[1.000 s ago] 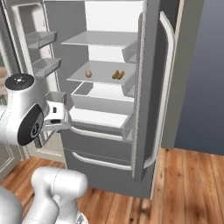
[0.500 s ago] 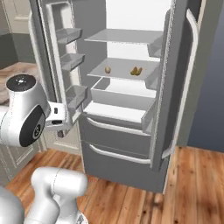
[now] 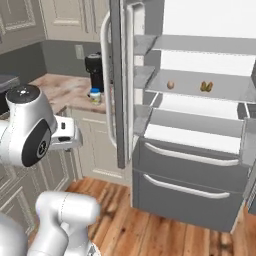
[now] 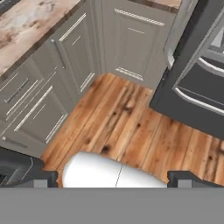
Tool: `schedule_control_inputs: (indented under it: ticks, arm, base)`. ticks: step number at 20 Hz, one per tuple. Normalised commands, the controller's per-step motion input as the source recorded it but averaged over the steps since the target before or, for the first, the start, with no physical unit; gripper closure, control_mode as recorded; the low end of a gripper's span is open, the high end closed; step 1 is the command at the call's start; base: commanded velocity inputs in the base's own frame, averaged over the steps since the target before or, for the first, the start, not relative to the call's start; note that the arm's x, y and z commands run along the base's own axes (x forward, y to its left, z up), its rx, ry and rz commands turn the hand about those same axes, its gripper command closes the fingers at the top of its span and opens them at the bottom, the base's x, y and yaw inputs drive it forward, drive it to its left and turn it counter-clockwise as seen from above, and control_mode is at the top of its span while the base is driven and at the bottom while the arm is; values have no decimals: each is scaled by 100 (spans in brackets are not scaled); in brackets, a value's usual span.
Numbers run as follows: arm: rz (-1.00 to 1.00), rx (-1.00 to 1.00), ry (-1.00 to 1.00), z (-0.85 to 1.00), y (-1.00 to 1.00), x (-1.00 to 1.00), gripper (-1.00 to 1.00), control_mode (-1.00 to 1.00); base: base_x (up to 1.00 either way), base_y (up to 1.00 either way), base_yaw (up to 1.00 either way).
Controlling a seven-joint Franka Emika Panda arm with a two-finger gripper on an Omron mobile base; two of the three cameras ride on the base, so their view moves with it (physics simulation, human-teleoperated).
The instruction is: Place the ketchup and mayonnaise from the counter to the top shelf of the fridge. If the existing items in the fridge are on the top shelf, move them to other shelves.
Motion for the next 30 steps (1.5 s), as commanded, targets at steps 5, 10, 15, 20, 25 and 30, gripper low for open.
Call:
schedule_control_inputs:
  ticks: [5, 10, 15, 20, 25, 30]
  arm:
    - [0, 0, 0, 0, 0, 0, -100, 100]
    - [0, 0, 0, 0, 0, 0, -100, 100]
    - [0, 0, 0, 0, 0, 0, -100, 100]
    - [0, 0, 0, 0, 0, 0, -100, 100]
    - [0, 0, 0, 0, 0, 0, -100, 100]
    - [-2, 0, 0, -1, 0, 11, -100, -100]
  base:
    - [46, 69, -2]
    - [93, 46, -7]
    - [99, 45, -9]
    - [94, 37, -7]
    - [69, 14, -4]
    - [43, 0, -5]
